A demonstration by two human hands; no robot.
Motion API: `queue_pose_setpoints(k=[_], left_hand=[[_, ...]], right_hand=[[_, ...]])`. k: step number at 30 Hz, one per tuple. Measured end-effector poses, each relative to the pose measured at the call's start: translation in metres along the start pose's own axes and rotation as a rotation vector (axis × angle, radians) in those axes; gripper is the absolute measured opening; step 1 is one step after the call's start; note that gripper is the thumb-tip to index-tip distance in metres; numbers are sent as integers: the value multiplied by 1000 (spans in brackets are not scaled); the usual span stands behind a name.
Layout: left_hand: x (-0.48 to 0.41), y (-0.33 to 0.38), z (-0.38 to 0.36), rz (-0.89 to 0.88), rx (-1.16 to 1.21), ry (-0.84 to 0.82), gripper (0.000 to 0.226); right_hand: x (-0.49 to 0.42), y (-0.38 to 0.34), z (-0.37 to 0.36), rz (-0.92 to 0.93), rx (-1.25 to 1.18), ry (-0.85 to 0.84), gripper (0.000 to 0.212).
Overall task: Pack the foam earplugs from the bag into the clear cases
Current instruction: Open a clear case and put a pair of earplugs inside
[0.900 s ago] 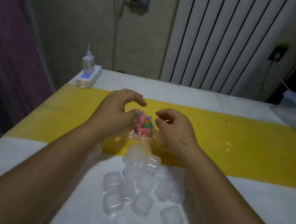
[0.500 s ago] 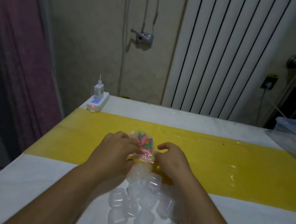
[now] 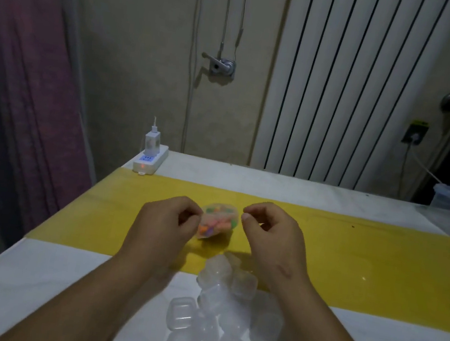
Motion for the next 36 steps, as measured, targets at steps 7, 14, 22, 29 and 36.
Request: queue_pose_setpoints(k=[7, 14, 22, 29, 36], left_hand=[[2, -6, -6, 180, 364, -58, 19], [9, 7, -17, 173, 575, -197, 11], [10, 9, -19, 188, 591, -202, 22], [12, 8, -19, 248, 666, -85, 17], [8, 0, 0, 206, 422, 185, 23]], right_hand=[[8, -6, -20, 29, 146, -192, 12], [7, -7, -24, -37, 78, -185, 24], [6, -4, -31, -91, 127, -197, 16], [5, -5, -26, -67, 182, -128, 17], [6, -7, -10, -107, 162, -26, 16]])
Point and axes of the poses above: each hand's wrist, its own x-axis away from the middle knuckle, its own z-axis out of the back of the hand, y = z × x, the point moved 6 cm from there along -x, towards the middle knuckle, and after that the axes turned 1 degree about -y, right-handed, at the moved point
